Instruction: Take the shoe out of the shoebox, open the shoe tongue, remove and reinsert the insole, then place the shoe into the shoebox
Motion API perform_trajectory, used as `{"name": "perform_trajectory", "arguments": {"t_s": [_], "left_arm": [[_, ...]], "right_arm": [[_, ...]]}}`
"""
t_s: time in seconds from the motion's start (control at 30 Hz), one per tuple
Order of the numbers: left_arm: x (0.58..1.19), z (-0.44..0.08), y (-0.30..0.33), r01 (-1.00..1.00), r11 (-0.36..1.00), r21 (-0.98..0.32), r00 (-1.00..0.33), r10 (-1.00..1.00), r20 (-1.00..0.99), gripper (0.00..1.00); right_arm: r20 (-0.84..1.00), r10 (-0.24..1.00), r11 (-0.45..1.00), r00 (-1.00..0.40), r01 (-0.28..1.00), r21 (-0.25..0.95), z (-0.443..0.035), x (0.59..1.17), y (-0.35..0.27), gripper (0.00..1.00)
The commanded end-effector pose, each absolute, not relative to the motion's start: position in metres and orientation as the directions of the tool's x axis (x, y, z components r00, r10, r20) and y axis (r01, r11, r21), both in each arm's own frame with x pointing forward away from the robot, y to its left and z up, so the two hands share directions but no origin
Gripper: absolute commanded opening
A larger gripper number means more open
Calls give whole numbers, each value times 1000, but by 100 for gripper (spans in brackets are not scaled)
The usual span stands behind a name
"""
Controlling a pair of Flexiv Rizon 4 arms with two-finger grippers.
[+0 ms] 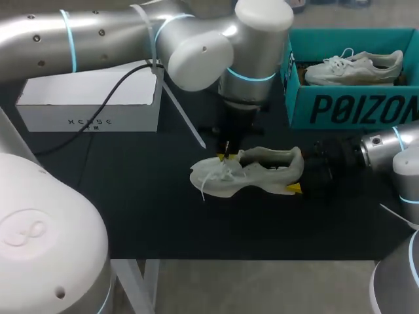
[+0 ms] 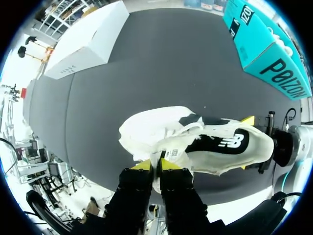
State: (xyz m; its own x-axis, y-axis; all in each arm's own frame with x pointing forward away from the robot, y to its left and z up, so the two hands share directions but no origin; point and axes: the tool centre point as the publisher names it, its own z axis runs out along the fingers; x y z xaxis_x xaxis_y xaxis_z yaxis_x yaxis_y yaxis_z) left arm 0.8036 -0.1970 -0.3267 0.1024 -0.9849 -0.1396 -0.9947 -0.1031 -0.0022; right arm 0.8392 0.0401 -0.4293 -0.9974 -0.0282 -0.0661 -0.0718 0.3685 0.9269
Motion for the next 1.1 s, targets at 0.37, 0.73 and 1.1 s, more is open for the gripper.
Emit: {"name": "perform_trajectory", "arguments": {"t_s": [0.37,0.73,1.1], "left_arm": [[812,-327,-196,-995,-101,-1,101,-995,-16,100],[814,-322,-211,-997,-73,-3,73,-997,23,0],[808,-330,-192,-994,-110,5,110,-994,11,0]], "right_arm": [[-66,-26,371,-997,-71,926,-433,838,43,0],[-66,-26,371,-997,-71,926,-433,838,43,0],[-66,-26,371,-997,-71,926,-433,838,43,0]]}}
